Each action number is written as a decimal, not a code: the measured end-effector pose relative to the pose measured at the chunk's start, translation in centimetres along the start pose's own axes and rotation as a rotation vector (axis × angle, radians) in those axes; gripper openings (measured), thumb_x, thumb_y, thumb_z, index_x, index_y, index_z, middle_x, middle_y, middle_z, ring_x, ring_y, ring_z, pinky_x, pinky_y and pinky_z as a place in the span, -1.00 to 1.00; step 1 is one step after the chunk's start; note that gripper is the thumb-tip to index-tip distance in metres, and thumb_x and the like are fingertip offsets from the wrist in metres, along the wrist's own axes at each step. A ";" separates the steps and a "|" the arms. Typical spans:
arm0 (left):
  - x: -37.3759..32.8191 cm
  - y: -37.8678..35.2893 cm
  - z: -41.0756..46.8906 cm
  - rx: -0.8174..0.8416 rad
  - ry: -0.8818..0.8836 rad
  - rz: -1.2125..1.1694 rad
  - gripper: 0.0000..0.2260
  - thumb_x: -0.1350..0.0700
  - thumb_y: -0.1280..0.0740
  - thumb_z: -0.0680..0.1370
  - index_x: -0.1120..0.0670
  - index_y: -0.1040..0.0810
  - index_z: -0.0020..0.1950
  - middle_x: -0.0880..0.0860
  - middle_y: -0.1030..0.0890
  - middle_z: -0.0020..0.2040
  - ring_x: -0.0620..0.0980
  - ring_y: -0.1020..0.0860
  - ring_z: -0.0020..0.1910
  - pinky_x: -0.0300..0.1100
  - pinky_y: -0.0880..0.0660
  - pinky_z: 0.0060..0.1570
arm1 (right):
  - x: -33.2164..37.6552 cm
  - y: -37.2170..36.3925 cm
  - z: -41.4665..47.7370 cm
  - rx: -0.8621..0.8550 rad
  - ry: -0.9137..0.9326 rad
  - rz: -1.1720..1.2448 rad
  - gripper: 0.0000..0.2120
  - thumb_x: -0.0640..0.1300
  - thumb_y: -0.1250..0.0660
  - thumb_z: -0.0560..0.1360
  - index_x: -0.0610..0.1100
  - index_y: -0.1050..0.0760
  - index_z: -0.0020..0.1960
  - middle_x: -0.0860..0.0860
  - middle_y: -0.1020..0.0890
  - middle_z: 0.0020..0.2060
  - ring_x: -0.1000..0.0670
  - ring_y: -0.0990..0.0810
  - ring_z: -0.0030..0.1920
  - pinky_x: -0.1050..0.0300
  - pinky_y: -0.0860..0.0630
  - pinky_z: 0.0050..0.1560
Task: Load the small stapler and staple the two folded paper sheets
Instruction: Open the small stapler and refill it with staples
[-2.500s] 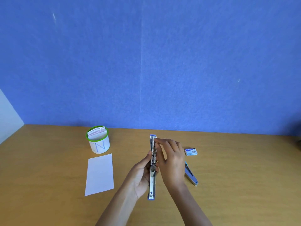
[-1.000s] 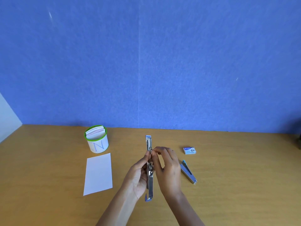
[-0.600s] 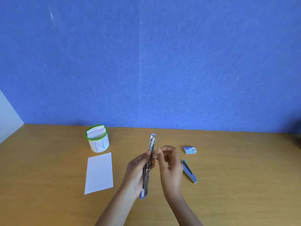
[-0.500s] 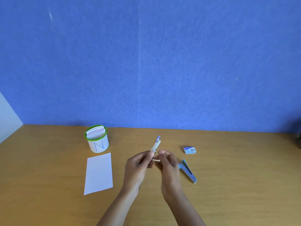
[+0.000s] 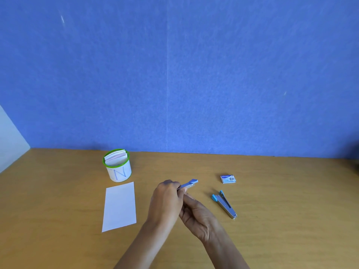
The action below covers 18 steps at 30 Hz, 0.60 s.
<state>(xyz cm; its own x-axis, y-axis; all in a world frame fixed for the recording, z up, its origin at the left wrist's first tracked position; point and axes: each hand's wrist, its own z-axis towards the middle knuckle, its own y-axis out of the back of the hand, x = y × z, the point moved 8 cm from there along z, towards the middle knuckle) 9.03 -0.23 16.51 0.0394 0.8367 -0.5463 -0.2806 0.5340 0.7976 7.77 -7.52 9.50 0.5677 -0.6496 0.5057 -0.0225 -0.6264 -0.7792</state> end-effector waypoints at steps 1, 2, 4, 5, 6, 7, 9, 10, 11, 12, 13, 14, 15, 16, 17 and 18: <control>0.0 0.0 0.0 0.017 -0.002 0.003 -0.78 0.03 -0.26 0.56 0.13 -0.59 -0.14 0.00 -0.47 -0.25 -0.02 -0.41 -0.26 -0.22 -0.28 -0.31 | 0.0 0.1 0.1 0.004 -0.009 0.005 -0.86 -0.30 -0.32 0.45 -0.29 -0.62 -0.04 -0.14 -0.68 -0.14 0.02 -0.69 -0.12 0.20 -0.63 -0.08; 0.0 -0.1 0.0 0.033 -0.005 0.006 -0.78 0.02 -0.26 0.56 0.13 -0.59 -0.14 0.01 -0.49 -0.23 -0.01 -0.44 -0.24 -0.21 -0.30 -0.30 | 0.0 0.2 0.1 0.008 -0.018 0.010 -0.86 -0.31 -0.32 0.46 -0.29 -0.62 -0.04 -0.14 -0.67 -0.13 0.01 -0.69 -0.12 0.20 -0.63 -0.06; -0.1 -0.1 0.0 0.056 -0.012 0.007 -0.78 0.02 -0.26 0.56 0.12 -0.60 -0.13 0.02 -0.53 -0.19 0.01 -0.49 -0.19 -0.20 -0.35 -0.26 | 0.1 0.3 0.0 0.022 -0.030 0.004 -0.85 -0.33 -0.34 0.42 -0.30 -0.64 -0.05 -0.15 -0.68 -0.13 0.01 -0.69 -0.12 0.19 -0.63 -0.03; -0.2 -0.1 0.0 0.060 -0.016 0.007 -0.78 0.02 -0.26 0.56 0.12 -0.60 -0.13 0.02 -0.54 -0.18 0.01 -0.51 -0.17 -0.19 -0.36 -0.25 | 0.2 0.2 -0.1 0.031 -0.033 -0.005 -0.84 -0.34 -0.35 0.39 -0.30 -0.64 -0.06 -0.15 -0.68 -0.12 0.00 -0.69 -0.12 0.19 -0.63 -0.02; -0.2 -0.1 -0.1 0.059 -0.019 0.011 -0.79 0.03 -0.25 0.56 0.12 -0.60 -0.12 0.02 -0.54 -0.17 0.01 -0.51 -0.16 -0.20 -0.36 -0.25 | 0.2 0.2 -0.1 0.039 -0.036 -0.013 -0.83 -0.35 -0.36 0.38 -0.31 -0.65 -0.06 -0.16 -0.68 -0.12 0.00 -0.70 -0.11 0.18 -0.63 -0.02; -0.2 -0.1 -0.1 0.057 -0.020 0.024 -0.79 0.03 -0.25 0.56 0.12 -0.60 -0.11 0.01 -0.53 -0.16 0.01 -0.51 -0.15 -0.21 -0.34 -0.26 | 0.3 0.2 -0.1 0.040 -0.040 -0.015 -0.84 -0.36 -0.35 0.37 -0.31 -0.65 -0.07 -0.17 -0.68 -0.12 -0.01 -0.70 -0.12 0.18 -0.63 -0.04; -0.2 -0.1 -0.1 0.057 -0.011 0.070 -0.79 0.04 -0.23 0.57 0.11 -0.60 -0.08 0.00 -0.51 -0.14 -0.02 -0.49 -0.15 -0.25 -0.29 -0.28 | 0.1 0.4 -0.1 0.023 -0.051 -0.002 -0.86 -0.39 -0.33 0.38 -0.33 -0.65 -0.13 -0.18 -0.68 -0.16 -0.02 -0.70 -0.15 0.17 -0.64 -0.11; -0.2 -0.1 0.0 0.064 -0.006 0.096 -0.79 0.04 -0.22 0.58 0.11 -0.60 -0.06 0.00 -0.50 -0.12 -0.02 -0.49 -0.15 -0.26 -0.28 -0.28 | 0.1 0.6 0.0 0.007 -0.049 0.004 -0.85 -0.40 -0.30 0.40 -0.33 -0.65 -0.17 -0.18 -0.68 -0.19 -0.02 -0.70 -0.18 0.17 -0.65 -0.15; -0.1 -0.2 0.0 0.075 0.000 0.121 -0.78 0.04 -0.21 0.58 0.11 -0.60 -0.04 0.00 -0.50 -0.10 -0.02 -0.50 -0.14 -0.25 -0.28 -0.28 | 0.0 0.9 0.2 -0.013 -0.046 0.009 -0.81 -0.41 -0.26 0.43 -0.33 -0.65 -0.21 -0.18 -0.68 -0.22 -0.02 -0.70 -0.22 0.17 -0.65 -0.17; 0.0 -0.3 0.1 0.091 0.006 0.140 -0.78 0.04 -0.20 0.59 0.11 -0.60 -0.02 0.02 -0.52 -0.07 0.00 -0.53 -0.11 -0.24 -0.30 -0.27 | -0.1 1.1 0.3 -0.029 -0.043 0.015 -0.78 -0.42 -0.24 0.45 -0.33 -0.64 -0.24 -0.17 -0.68 -0.24 -0.02 -0.70 -0.24 0.16 -0.65 -0.18; 0.1 -0.5 0.2 0.105 0.015 0.151 -0.78 0.04 -0.20 0.59 0.11 -0.60 -0.01 0.03 -0.53 -0.06 0.01 -0.54 -0.09 -0.23 -0.31 -0.26 | -0.2 1.2 0.4 -0.037 -0.043 0.024 -0.79 -0.41 -0.24 0.43 -0.33 -0.64 -0.25 -0.17 -0.67 -0.25 -0.02 -0.70 -0.25 0.16 -0.65 -0.18; 0.3 -0.5 0.3 0.115 0.023 0.154 -0.77 0.04 -0.20 0.59 0.11 -0.60 -0.01 0.04 -0.53 -0.07 0.02 -0.53 -0.11 -0.22 -0.31 -0.26 | -0.3 1.2 0.4 -0.036 -0.045 0.034 -0.83 -0.40 -0.27 0.40 -0.33 -0.64 -0.24 -0.18 -0.67 -0.24 -0.02 -0.69 -0.24 0.15 -0.65 -0.16; 0.5 -0.5 0.5 0.118 0.030 0.152 -0.77 0.04 -0.20 0.59 0.11 -0.61 -0.02 0.04 -0.52 -0.11 0.01 -0.50 -0.16 -0.23 -0.31 -0.27 | -0.3 1.2 0.4 -0.030 -0.043 0.041 -0.86 -0.39 -0.30 0.37 -0.33 -0.64 -0.22 -0.18 -0.67 -0.23 -0.02 -0.69 -0.23 0.14 -0.65 -0.13; 0.6 -0.4 0.6 0.117 0.035 0.143 -0.77 0.04 -0.21 0.58 0.11 -0.62 -0.04 0.03 -0.51 -0.15 -0.01 -0.46 -0.22 -0.23 -0.31 -0.28 | -0.2 1.2 0.5 -0.026 -0.038 0.036 -0.87 -0.38 -0.31 0.38 -0.33 -0.64 -0.20 -0.17 -0.67 -0.21 -0.02 -0.69 -0.22 0.14 -0.65 -0.10; 0.7 -0.4 0.7 0.115 0.042 0.116 -0.77 0.04 -0.23 0.57 0.12 -0.63 -0.07 0.03 -0.52 -0.19 -0.03 -0.43 -0.26 -0.25 -0.30 -0.30 | -0.1 1.2 0.6 -0.030 -0.032 0.022 -0.85 -0.38 -0.29 0.41 -0.33 -0.65 -0.17 -0.17 -0.67 -0.20 -0.01 -0.69 -0.22 0.15 -0.65 -0.07; 1.0 -0.3 0.7 0.112 0.056 0.052 -0.78 0.05 -0.25 0.56 0.11 -0.64 -0.11 0.03 -0.55 -0.23 -0.04 -0.42 -0.30 -0.28 -0.29 -0.34 | 0.0 1.3 0.6 -0.038 -0.023 0.011 -0.82 -0.38 -0.26 0.47 -0.33 -0.65 -0.12 -0.17 -0.67 -0.17 0.00 -0.68 -0.20 0.16 -0.64 -0.05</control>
<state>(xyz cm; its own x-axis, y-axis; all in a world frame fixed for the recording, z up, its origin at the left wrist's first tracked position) 9.83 0.50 15.93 -0.0265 0.8572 -0.5143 -0.1716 0.5029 0.8471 8.25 -8.05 8.23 0.5859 -0.6468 0.4883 -0.0598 -0.6354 -0.7698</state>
